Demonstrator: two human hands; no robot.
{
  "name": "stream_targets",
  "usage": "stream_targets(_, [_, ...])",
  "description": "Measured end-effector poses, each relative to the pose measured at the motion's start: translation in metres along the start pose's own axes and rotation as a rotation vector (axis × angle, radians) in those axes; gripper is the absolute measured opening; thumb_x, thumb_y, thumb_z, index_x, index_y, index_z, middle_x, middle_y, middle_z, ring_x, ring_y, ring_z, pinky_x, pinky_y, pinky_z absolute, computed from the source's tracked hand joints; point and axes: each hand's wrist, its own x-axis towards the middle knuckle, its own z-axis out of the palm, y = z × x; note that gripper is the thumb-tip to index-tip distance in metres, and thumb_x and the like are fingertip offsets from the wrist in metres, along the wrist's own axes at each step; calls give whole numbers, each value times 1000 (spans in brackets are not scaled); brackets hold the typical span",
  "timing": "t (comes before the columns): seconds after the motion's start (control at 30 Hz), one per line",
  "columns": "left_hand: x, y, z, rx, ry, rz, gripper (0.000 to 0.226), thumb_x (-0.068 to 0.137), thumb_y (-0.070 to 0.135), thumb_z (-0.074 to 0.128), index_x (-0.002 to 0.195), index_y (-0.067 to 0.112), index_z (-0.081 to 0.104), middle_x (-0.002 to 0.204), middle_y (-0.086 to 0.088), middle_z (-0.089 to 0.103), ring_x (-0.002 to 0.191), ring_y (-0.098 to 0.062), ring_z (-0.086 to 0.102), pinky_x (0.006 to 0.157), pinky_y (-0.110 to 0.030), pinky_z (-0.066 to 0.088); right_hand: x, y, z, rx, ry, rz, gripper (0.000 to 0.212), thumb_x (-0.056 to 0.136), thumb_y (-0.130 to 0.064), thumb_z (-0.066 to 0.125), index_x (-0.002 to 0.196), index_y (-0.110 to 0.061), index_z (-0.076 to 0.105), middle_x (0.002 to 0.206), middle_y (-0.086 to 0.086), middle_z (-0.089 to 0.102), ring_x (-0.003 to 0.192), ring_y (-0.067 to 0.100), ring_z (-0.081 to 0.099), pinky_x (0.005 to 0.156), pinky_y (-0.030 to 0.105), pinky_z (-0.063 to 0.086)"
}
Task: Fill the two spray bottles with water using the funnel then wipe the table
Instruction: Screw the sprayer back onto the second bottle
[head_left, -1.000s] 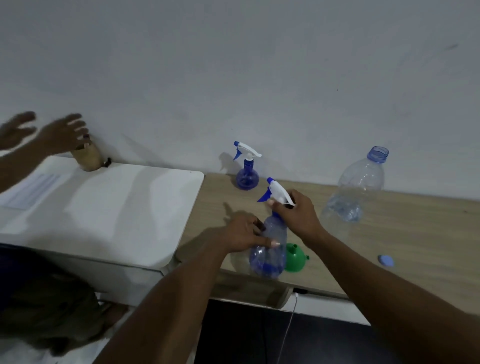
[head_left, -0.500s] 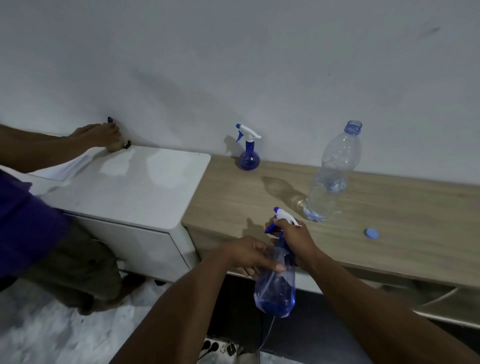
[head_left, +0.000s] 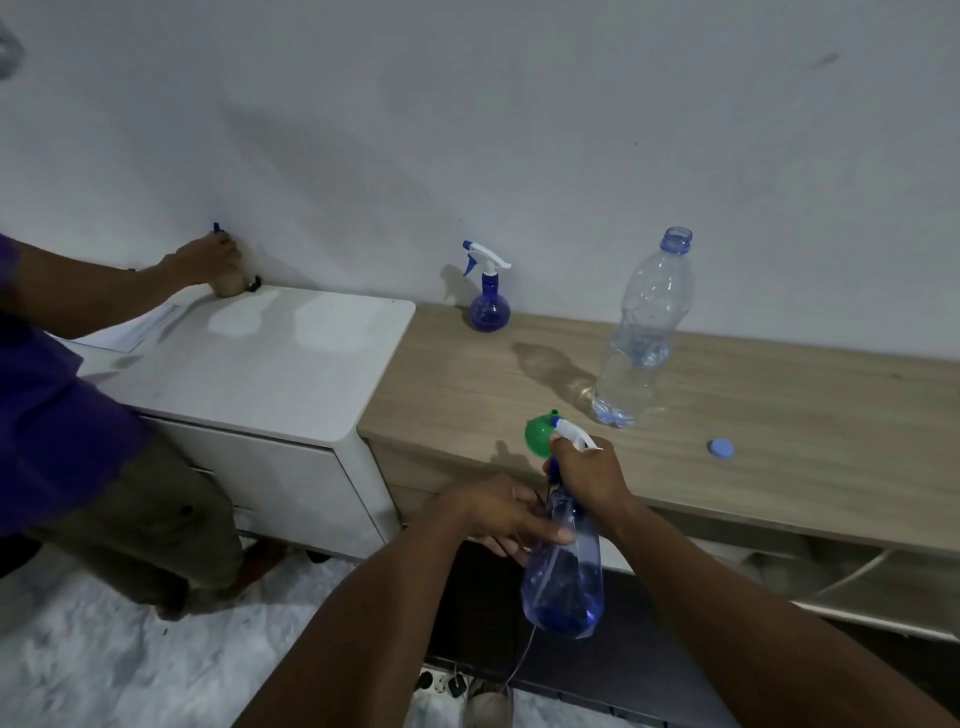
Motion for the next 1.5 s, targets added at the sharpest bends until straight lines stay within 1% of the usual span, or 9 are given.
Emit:
stream_targets(0.13, [3, 1, -10, 0, -20, -12, 56, 72, 50, 85, 116, 22, 66, 105, -1, 77, 96, -21, 75, 102, -42, 51, 5, -4, 5, 60, -11, 5, 12, 93, -23, 59, 100, -17, 67, 80, 12, 75, 74, 26, 71, 59, 31, 55])
stream_targets(0.33, [11, 2, -25, -2, -63, -27, 56, 72, 48, 85, 117, 22, 65, 110, -5, 76, 98, -23, 74, 104, -43, 49, 15, -11, 16, 28, 14, 17, 20, 92, -21, 60, 102, -5, 66, 70, 13, 70, 59, 22, 64, 53, 27, 51])
stream_targets(0.5, [20, 4, -53, -14, -77, -4, 68, 62, 46, 91, 118, 16, 65, 109, -9, 75, 101, -27, 73, 102, -46, 51, 25, -32, 24, -7, -99, -47, 35, 90, -40, 56, 99, -7, 65, 83, 11, 72, 82, 27, 71, 74, 42, 60])
stream_targets(0.6, [25, 15, -82, 9, -14, 35, 73, 54, 47, 94, 113, 14, 65, 107, -14, 75, 95, -24, 74, 96, -41, 55, 35, -68, 24, -193, -68, -208, 35, 95, -41, 58, 86, -8, 64, 72, 3, 66, 66, 14, 62, 58, 24, 52])
stream_targets(0.87, [54, 79, -194, 220, 437, 301, 68, 49, 57, 92, 103, 27, 64, 93, 6, 69, 83, -14, 67, 69, -28, 53, 101, -198, 22, -625, 27, -627, 9, 84, -25, 70, 87, -16, 68, 65, -8, 58, 58, 5, 52, 53, 22, 38])
stream_targets(1.13, [114, 117, -235, 141, 639, 427, 50, 80, 44, 78, 120, 23, 58, 93, 4, 68, 86, -17, 66, 69, -24, 47, 186, -265, 22, -819, 41, -631, 17, 85, -23, 72, 98, -13, 68, 93, 6, 66, 81, 24, 60, 68, 31, 47])
stream_targets(1.27, [148, 122, -235, 96, 562, 380, 69, 82, 44, 77, 140, 24, 47, 99, 5, 66, 96, -17, 65, 81, -28, 51, 224, -260, 22, -924, 32, -551, 25, 83, -19, 76, 105, -13, 68, 101, 7, 66, 89, 26, 62, 76, 36, 52])
stream_targets(1.4, [179, 119, -229, 99, 457, 351, 75, 85, 37, 77, 148, 21, 40, 136, 0, 58, 120, -18, 59, 90, -26, 46, 254, -241, 21, -992, 58, -484, 23, 83, -19, 74, 106, -17, 71, 101, 7, 70, 89, 28, 65, 78, 41, 57])
stream_targets(1.5, [198, 118, -226, 129, 422, 328, 68, 85, 32, 77, 143, 20, 44, 128, 2, 58, 120, -20, 59, 89, -26, 44, 268, -229, 21, -1022, 75, -464, 22, 82, -13, 72, 104, -16, 71, 99, 7, 70, 87, 28, 65, 75, 40, 56])
